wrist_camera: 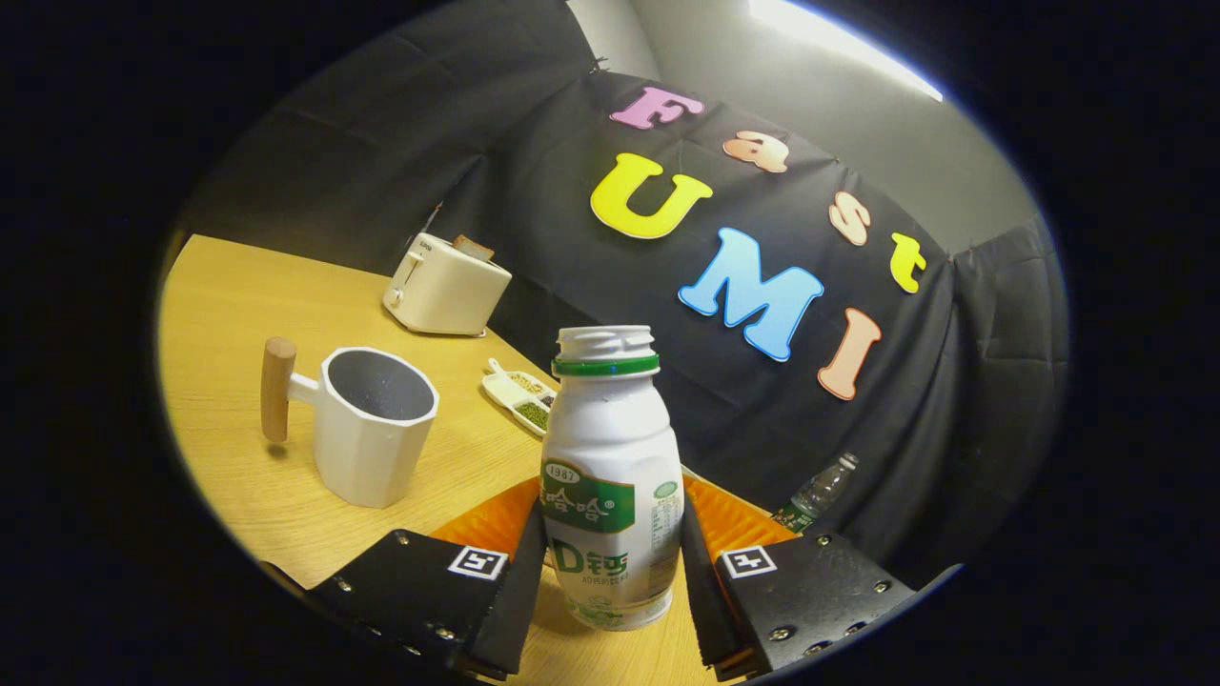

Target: Take the bottle from table, then pour the juice into the cup, finally place the bottle on the coaster

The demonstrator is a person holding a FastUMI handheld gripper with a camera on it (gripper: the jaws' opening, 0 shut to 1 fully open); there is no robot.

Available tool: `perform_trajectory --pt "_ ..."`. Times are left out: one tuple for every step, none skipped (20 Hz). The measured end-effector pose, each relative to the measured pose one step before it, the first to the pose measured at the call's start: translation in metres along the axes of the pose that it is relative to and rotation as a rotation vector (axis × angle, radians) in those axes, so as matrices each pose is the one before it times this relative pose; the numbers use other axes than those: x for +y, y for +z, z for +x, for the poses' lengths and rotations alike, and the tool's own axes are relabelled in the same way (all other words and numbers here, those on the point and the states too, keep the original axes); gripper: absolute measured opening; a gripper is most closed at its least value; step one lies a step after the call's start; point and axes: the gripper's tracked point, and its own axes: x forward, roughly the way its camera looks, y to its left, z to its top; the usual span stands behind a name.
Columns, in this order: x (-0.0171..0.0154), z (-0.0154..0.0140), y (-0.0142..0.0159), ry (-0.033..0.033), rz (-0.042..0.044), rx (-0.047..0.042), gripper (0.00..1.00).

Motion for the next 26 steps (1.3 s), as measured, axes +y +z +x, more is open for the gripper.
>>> perform_trajectory --pt "0.00139 0.00007 0.00051 0.00327 -0.01028 0.00030 0.67" --pt "0.00126 0.00077 0.00133 0.00314 -0.01276 0.00152 0.67" --pt "0.00102 0.00066 0.00095 0.00283 -0.01794 0.00182 0.67" --pt "-0.00032 0.00116 0.00095 -0.00064 -0.01620 0.00179 0.67" --pt "-0.00029 -0.00048 0.00072 -0.00137 -0.01487 0.00078 0.67" --pt "-0.00054 0.00044 0.00133 0.00012 -0.00994 0.00034 0.67" --pt "0.00148 -0.00023 -0.00041 0.00207 -0.00974 0.00166 0.67" --pt "-0.00002 0.00076 0.00064 0.00106 -0.00955 0.00163 0.67" --pt "0.00044 0.00007 0.00064 -0.00048 -0.01167 0.00080 0.67" --pt "-0.00002 0.00041 0.00208 0.00017 -0.01451 0.00036 0.67" --pt "0.00029 0.00164 0.00042 0.00086 -0.01481 0.00119 0.67" --pt "0.00019 0.00029 0.00121 -0.00002 -0.01542 0.00046 0.67" --pt "0.00048 0.00002 0.00037 0.00077 -0.01416 0.00027 0.67" --pt "0.00101 -0.00003 0.00237 0.00283 -0.01849 -0.00294 0.67" --pt "0.00012 -0.00042 0.00195 -0.00283 -0.01650 -0.00577 0.67" --pt "-0.00047 -0.00060 0.00135 -0.00483 -0.01556 -0.00463 0.67" --pt "0.00028 0.00054 0.00103 -0.00485 -0.02069 -0.00271 0.67" --pt "-0.00051 0.00038 0.00167 -0.00417 -0.01944 -0.00111 0.67" --pt "-0.00027 0.00069 0.00076 -0.00453 -0.01700 -0.00113 0.67" --pt "0.00005 0.00075 0.00135 -0.00430 -0.02164 -0.00117 0.67" --pt "0.00077 0.00018 0.00043 -0.00249 -0.01911 -0.00134 0.67" --pt "0.00023 0.00052 0.00150 -0.00465 -0.02135 -0.00091 0.67" --pt "-0.00083 0.00044 0.00070 -0.00514 -0.02002 -0.00094 0.67" --pt "0.00080 -0.00006 0.00055 -0.00350 -0.01887 0.00023 0.67" --pt "0.00044 -0.00051 0.00098 -0.00575 -0.01789 -0.00069 0.67" --pt "0.00026 -0.00032 0.00151 -0.00348 -0.01447 -0.00248 0.67"
